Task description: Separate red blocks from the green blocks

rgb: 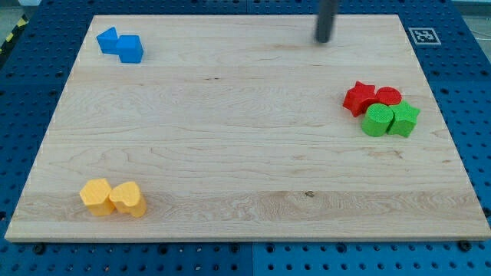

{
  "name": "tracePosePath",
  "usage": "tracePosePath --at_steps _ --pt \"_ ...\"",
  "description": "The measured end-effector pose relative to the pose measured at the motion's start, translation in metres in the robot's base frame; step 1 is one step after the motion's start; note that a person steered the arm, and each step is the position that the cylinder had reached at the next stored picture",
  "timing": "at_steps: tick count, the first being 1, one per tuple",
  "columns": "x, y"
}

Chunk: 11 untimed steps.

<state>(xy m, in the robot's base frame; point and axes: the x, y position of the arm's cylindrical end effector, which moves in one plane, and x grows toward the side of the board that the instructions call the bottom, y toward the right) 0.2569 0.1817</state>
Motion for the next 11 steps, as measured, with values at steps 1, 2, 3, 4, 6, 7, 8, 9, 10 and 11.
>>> tracePosePath --at_steps 1,2,3,4,6,7,8,9,10,11 --pt "0.037 0.090" --pt "0.102 0.154" --pt "0.131 0.163" --pt "0.156 0.151" --pt "0.182 0.076" --pt "0.182 0.023" --pt "0.179 -0.012" --pt "0.176 0.032" --pt "0.167 0.072" --pt "0.142 0.074"
